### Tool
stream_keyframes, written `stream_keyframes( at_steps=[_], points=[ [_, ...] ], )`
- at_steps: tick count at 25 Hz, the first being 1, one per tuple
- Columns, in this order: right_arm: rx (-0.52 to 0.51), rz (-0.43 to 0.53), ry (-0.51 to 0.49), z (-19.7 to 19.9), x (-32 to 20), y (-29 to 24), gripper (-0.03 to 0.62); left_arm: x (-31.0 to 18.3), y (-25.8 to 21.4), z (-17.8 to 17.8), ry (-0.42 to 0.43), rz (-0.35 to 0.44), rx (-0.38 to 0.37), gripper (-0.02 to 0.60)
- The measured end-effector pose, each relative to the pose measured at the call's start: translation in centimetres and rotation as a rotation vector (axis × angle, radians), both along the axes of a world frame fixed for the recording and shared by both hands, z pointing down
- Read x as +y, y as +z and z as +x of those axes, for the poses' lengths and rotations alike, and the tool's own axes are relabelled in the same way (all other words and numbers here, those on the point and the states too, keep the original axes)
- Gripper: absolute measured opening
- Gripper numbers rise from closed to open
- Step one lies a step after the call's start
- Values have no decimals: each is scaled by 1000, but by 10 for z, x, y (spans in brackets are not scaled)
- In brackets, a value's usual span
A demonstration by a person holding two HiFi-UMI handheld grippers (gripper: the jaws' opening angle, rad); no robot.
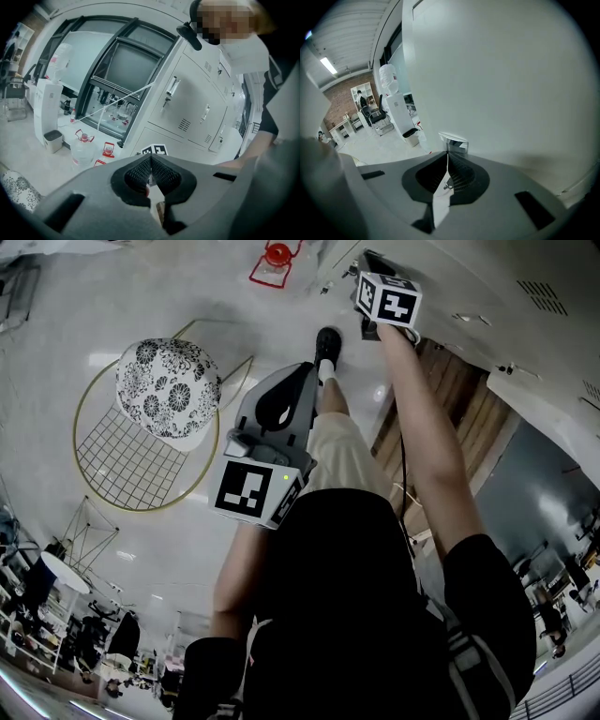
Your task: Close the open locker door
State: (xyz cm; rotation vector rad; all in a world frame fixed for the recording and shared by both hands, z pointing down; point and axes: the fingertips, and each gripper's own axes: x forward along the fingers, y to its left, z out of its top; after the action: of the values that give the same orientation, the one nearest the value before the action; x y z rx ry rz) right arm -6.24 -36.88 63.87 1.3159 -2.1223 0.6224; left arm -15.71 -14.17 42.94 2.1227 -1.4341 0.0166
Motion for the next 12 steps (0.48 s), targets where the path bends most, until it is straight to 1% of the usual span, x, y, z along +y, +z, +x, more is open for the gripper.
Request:
stream_keyframes(
  at_steps=[4,12],
  points=[
    [-6,-4,13,1,-3,1,9,-3,0,-2,-1,0,3,17],
    [4,4,5,-1,-3,-1,11,-4,-2,-4,-2,5,1,17]
  ],
)
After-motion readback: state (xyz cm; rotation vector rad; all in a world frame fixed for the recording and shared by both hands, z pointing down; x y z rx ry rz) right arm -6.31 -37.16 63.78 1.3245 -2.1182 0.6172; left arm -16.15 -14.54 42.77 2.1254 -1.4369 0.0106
